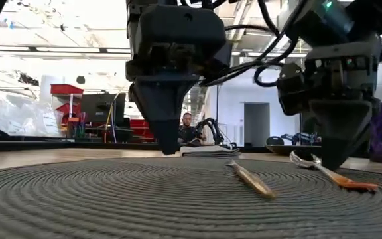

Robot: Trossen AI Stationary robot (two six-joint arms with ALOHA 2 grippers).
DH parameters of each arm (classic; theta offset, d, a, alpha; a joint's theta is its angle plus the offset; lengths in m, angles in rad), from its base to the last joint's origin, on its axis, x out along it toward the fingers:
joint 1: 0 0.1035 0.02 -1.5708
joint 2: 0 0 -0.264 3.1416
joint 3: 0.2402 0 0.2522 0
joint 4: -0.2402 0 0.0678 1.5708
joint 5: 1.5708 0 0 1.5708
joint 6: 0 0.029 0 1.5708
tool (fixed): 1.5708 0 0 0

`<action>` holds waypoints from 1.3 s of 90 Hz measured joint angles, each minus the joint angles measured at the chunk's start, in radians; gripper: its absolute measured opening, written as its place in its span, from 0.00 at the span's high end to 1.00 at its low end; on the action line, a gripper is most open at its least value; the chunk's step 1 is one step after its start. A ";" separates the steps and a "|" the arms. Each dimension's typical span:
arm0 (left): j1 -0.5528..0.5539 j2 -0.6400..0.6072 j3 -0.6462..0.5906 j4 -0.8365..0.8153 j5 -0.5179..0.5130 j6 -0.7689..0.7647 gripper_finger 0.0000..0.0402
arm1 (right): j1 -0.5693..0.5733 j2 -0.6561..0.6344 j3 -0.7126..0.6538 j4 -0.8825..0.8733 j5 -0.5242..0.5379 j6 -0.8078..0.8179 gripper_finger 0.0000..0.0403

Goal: Set table place
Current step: Put the orange spoon on the gray table mat

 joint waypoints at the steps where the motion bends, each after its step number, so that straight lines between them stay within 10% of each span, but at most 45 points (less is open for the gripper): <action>1: 0.000 0.000 0.000 0.000 0.000 0.000 1.00 | -0.001 0.000 0.003 0.000 0.000 -0.001 1.00; 117: 0.012 0.002 0.000 0.020 0.017 0.008 1.00 | -0.029 0.046 0.039 0.056 -0.078 -0.065 1.00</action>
